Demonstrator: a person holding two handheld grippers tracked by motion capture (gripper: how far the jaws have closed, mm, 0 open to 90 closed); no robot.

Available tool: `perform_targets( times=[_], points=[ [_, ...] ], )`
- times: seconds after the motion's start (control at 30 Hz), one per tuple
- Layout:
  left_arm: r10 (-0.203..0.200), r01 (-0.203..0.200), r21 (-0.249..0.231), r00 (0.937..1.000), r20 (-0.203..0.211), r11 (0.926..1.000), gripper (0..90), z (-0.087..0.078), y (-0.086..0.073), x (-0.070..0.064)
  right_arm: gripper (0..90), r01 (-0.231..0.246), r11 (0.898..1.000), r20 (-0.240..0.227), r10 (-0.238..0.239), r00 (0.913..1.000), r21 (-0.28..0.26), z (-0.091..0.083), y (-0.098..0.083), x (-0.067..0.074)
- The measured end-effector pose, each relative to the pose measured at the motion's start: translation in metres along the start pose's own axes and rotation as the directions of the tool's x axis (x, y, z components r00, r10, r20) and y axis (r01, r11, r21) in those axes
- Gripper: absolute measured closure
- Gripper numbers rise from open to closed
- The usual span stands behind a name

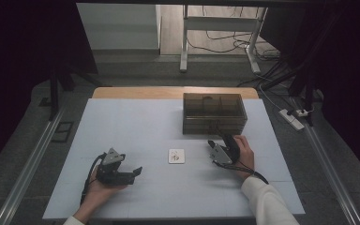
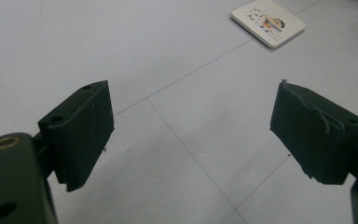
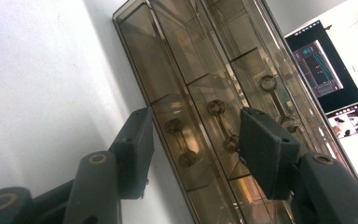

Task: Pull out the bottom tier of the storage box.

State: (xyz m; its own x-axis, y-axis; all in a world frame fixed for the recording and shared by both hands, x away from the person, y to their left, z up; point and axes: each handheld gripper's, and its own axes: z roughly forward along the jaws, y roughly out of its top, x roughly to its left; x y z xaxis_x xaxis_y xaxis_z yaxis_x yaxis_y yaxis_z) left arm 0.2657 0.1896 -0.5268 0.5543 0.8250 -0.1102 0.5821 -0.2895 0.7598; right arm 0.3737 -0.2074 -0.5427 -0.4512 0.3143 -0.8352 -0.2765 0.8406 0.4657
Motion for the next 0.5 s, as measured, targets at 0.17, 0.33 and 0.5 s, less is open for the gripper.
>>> perform_targets(
  times=[0.17,0.33,0.5],
  points=[
    [0.000,0.000,-0.001,1.0000,0.000,1.0000,13.5,-0.0002,0.0000,-0.0001,46.9,0.011,1.000,-0.005,-0.011,0.9999,-0.003,0.0017,-0.0004,0.0012],
    [-0.003,0.003,-0.006,1.0000,0.001,1.0000,13.6,-0.0005,0.0004,-0.0001,48.4,0.022,1.000,-0.003,-0.022,0.9998,0.000,0.0033,-0.0004,0.0018],
    [-0.003,0.003,-0.006,1.0000,0.002,1.0000,13.6,-0.0006,0.0005,-0.0005,50.1,0.035,0.999,0.001,-0.035,0.9994,0.011,0.0051,-0.0010,0.0027]
  ],
)
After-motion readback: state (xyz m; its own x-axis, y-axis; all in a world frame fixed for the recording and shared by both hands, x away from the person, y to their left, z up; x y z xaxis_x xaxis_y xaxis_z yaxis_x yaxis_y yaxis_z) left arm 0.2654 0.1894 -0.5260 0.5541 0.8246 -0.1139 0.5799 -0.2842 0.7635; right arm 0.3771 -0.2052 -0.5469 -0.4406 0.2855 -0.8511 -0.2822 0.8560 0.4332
